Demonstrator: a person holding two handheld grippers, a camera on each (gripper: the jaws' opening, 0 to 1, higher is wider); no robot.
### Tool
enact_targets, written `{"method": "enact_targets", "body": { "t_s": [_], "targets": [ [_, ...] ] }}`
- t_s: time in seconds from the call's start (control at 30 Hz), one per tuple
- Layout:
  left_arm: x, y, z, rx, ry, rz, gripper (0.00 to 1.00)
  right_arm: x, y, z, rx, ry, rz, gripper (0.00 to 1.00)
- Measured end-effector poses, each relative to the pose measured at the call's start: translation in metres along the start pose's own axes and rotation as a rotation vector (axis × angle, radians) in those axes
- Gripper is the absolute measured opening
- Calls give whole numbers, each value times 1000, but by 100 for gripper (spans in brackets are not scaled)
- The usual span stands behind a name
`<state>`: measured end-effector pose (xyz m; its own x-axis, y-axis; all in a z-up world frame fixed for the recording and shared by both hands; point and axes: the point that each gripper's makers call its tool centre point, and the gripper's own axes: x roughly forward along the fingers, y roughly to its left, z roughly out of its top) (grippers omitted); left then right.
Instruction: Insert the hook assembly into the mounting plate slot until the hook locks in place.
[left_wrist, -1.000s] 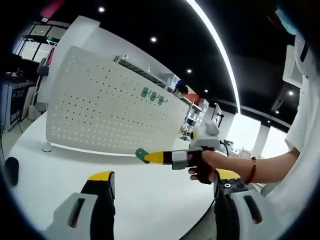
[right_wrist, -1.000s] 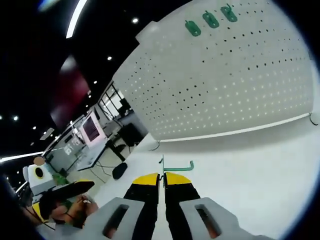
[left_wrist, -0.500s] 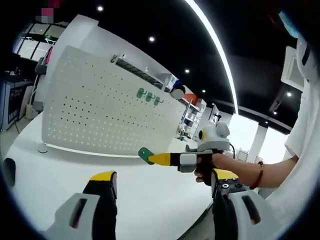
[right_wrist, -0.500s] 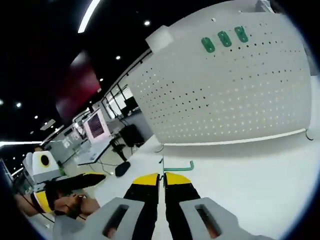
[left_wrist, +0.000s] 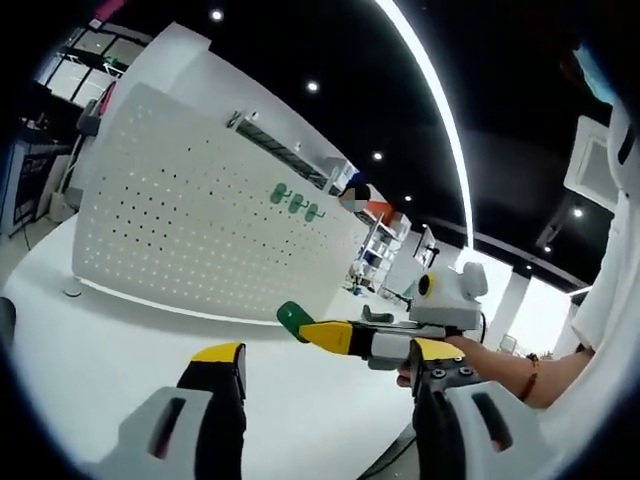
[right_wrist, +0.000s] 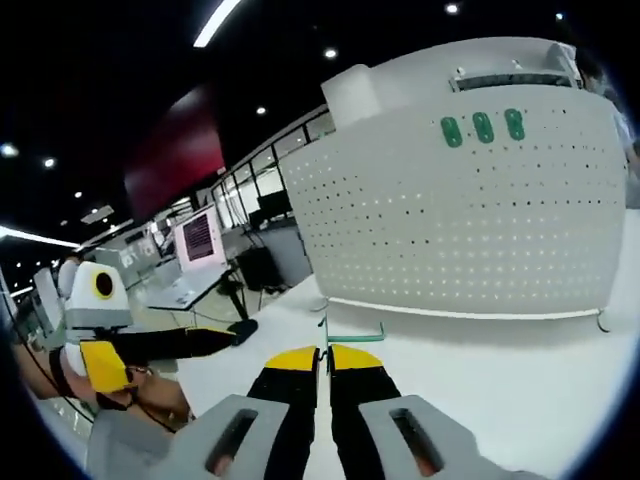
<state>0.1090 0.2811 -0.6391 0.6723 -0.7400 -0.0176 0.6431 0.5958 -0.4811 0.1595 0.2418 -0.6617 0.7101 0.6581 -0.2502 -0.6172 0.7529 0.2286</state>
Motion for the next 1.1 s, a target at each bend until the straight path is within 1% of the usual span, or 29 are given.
{"method": "enact_targets", "body": {
  "t_s": [0.1, 0.17, 0.23, 0.37, 0.4, 0.47, 0.53, 0.67, 0.73, 0.87, 0.9, 0.97, 1.0, 1.07, 1.1],
  "targets": [
    [4, -2, -1, -20, 6, -7, 63, -1, 6, 1, -55, -1, 2, 2],
    [5, -3, -1, -30, 5, -14, 59, -2, 8, 2, -66, -4, 3, 2],
    [7, -5, 1, -42, -6, -23, 59, -3, 9, 4, -61, -15, 1, 2],
    [10, -5, 3, -49, -11, -24, 53, -6, 10, 6, -90, -24, -6, 2],
    [11, -4, 4, -70, -13, -22, 51, -7, 10, 8, -88, -29, -3, 2],
    [14, -2, 3, -103, 0, -20, 47, -8, 11, 11, -75, -47, -2, 2],
    [16, -1, 4, -109, 3, -16, 43, -9, 13, 12, -93, -53, -3, 2],
    [19, -2, 6, -106, -8, -22, 41, -9, 17, 13, -115, -55, -5, 2],
    [21, 0, 6, -110, -4, -16, 39, -9, 19, 15, -160, -67, -11, 2],
    [24, 5, 6, -147, 1, 8, 36, -10, 21, 16, -184, -77, -21, 2],
    [25, 5, 7, -151, -1, 5, 35, -10, 22, 17, -183, -76, -21, 2],
    [25, 5, 8, -186, -1, 1, 31, -11, 23, 17, -192, -76, -22, 2],
    [25, 5, 9, -200, -7, -2, 29, -11, 24, 18, -208, -80, -28, 2],
    [25, 6, 11, -223, -12, -4, 29, -11, 24, 20, -215, -83, -26, 2],
    [25, 6, 11, -230, -16, -1, 29, -11, 24, 20, -234, -82, -30, 2]
  ]
}}
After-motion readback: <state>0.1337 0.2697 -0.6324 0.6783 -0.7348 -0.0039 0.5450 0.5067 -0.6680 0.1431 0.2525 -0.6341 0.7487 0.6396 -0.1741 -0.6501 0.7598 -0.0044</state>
